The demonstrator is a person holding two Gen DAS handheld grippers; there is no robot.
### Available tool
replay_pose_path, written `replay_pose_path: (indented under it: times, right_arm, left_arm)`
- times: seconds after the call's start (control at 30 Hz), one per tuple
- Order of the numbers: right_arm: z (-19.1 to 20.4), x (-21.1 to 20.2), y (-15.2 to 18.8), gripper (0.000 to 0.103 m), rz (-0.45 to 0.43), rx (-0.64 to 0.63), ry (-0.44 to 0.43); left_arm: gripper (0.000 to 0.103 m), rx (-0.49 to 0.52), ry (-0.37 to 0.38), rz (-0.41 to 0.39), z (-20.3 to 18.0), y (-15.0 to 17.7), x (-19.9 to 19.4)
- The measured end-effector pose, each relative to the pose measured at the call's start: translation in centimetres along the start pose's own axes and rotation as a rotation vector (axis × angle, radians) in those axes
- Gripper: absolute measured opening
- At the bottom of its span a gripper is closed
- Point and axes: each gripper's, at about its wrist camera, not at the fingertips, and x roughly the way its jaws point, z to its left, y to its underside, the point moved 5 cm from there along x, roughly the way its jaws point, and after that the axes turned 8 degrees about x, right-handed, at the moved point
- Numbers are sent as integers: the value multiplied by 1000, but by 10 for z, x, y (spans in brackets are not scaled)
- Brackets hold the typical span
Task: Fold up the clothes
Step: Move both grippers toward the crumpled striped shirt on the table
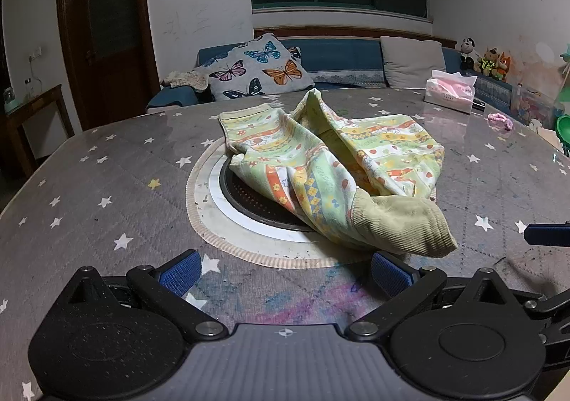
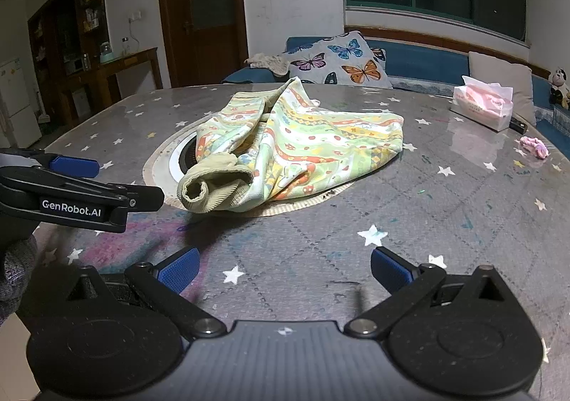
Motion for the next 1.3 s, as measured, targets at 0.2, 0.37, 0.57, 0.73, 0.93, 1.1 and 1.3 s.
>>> replay_pose_path:
  times: [0.2,0.37,0.57,0.73,0.93,1.1,1.3]
  right_arm:
    - [-1,0,1,103,1,2,2]
    - [-1,2,0,103,2,6,-1]
    - [-3,4,0,103,11,11,-3]
    - [-2,7,-1,103,18,12,-3]
    - [-3,11,-2,103,27,13,-4]
    - [-3,15,-5,103,33,13,-5]
    - [-5,19,-9,103,36,12,-3]
  left_arm:
    - [103,-4,4,17,0,0,3]
    - [103,-7,8,32,0,1,6]
    - [103,-10,9,42,2,0,8]
    - [103,-16,11,54,5,1,11]
    - [103,-21,11,62,7,0,15]
    - [103,-27,8,68,10,-2,19]
    - [103,-31,5,75,14,-4,24]
